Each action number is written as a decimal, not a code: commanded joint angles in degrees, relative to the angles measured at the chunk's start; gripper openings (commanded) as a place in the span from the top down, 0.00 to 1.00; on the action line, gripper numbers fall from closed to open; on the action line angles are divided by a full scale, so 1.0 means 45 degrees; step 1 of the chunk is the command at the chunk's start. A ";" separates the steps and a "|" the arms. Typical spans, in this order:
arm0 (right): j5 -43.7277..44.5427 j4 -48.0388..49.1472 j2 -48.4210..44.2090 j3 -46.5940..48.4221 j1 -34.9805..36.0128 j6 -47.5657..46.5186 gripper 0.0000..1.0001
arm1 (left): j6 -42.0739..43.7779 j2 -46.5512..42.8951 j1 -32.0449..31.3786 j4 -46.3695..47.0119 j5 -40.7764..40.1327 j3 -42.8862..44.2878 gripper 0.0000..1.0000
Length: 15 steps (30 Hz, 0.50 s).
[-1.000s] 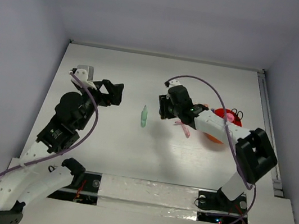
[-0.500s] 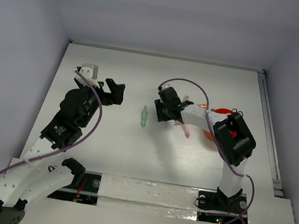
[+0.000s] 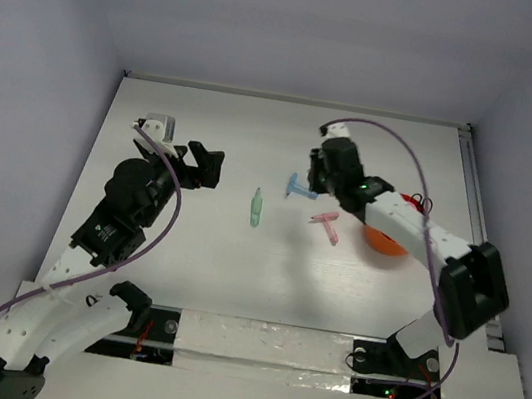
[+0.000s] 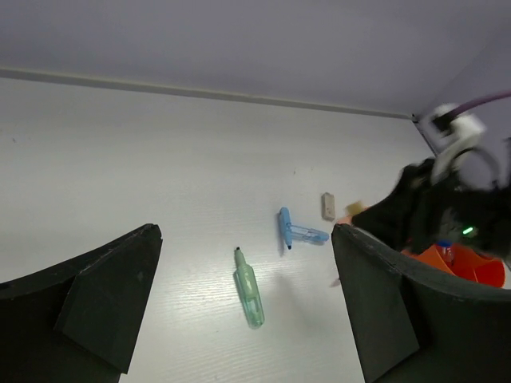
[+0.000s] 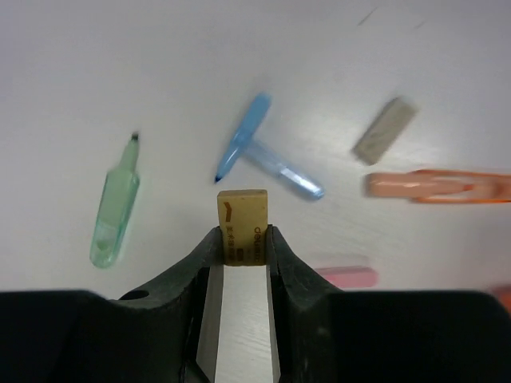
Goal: Sort the stationery into containers
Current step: Place the pen cap in the storage box.
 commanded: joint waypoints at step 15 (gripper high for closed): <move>0.2035 -0.3759 -0.2193 0.1453 -0.5644 -0.0568 0.89 | 0.0017 -0.0385 0.0076 0.0524 0.0590 0.0257 0.15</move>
